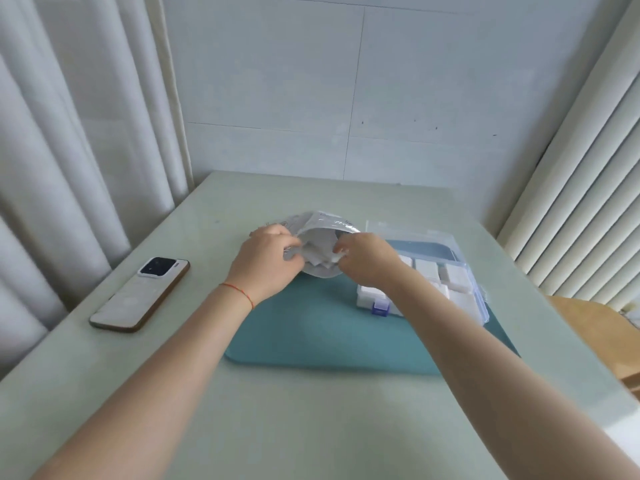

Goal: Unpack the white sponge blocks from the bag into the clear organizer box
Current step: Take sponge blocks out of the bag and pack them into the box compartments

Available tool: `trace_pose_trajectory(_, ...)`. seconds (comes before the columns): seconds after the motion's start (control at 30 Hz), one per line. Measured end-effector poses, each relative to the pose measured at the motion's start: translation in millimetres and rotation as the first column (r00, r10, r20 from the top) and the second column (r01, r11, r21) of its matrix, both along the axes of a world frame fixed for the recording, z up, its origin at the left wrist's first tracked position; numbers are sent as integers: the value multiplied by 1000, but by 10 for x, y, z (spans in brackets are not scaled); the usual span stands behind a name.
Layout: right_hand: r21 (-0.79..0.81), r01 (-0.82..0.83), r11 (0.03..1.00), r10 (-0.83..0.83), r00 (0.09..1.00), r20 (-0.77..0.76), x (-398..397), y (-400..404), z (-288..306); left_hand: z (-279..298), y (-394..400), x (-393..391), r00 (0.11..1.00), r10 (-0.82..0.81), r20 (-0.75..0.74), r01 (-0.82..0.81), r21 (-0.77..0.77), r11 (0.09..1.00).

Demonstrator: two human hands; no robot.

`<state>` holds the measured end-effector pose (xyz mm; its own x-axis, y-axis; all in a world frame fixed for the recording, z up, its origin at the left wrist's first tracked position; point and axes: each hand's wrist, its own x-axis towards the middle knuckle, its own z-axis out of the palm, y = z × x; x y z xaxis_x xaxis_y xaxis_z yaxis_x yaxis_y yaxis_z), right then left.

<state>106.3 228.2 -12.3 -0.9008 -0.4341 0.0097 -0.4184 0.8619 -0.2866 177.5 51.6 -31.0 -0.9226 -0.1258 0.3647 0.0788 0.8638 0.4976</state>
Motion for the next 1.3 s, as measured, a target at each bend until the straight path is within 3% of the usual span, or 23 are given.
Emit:
trace_pose_trajectory(0.1,160,71,985,-50,990,-134,-31,-141,-95,2,15,-7,999,-20,-40,23,73,997)
trace_pose_trajectory(0.33,336,123,934,-43,971,-237,-93,-341,-118,-39,14,-82,993,-39,-108,55,143,988)
trace_pose_trajectory(0.5,319,144,937,-52,958,-281,-126,-299,-135,-76,13,-113,994,-48,-100,62,142,988)
trace_pose_trajectory(1.1,293,182,939,-163,983,-88,-275,-415,-202,-103,88,-118,996,-35,-79,50,195,979)
trace_pose_trajectory(1.3,305,186,934,-156,980,-119,-260,-364,-182,-91,92,-130,997,-35,-74,49,200,979)
